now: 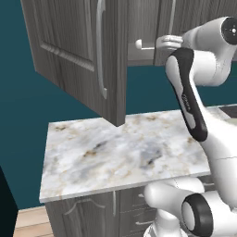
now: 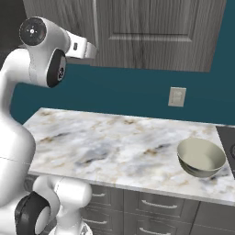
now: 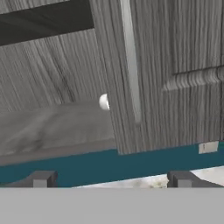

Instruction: Open the cabinet and move the ladle to the pot. Then close the cabinet.

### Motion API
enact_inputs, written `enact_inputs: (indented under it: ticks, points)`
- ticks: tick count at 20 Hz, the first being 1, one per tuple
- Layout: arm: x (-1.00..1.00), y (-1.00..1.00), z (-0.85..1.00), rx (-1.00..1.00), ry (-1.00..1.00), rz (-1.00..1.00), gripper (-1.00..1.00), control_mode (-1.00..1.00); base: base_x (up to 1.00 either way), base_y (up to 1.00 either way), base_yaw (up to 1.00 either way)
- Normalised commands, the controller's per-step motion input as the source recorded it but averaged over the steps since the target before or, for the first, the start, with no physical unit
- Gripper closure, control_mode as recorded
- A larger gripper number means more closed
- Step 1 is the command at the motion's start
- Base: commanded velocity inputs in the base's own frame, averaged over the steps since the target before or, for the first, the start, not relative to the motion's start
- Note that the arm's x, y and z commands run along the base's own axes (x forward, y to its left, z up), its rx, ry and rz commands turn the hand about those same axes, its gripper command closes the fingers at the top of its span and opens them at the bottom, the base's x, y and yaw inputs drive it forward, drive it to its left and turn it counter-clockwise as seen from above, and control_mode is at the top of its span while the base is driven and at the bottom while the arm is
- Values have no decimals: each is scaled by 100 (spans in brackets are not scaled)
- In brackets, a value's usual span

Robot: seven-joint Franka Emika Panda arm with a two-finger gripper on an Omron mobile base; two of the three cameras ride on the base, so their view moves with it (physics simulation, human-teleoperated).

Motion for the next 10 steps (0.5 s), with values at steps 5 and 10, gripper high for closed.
enact_inputs:
  ticks: [5, 10]
  points:
    - [59, -38, 13, 0, 0, -9, -100, -100, 0, 0, 0]
    - [47, -21, 4, 1, 0, 0, -100, -100, 0, 0, 0]
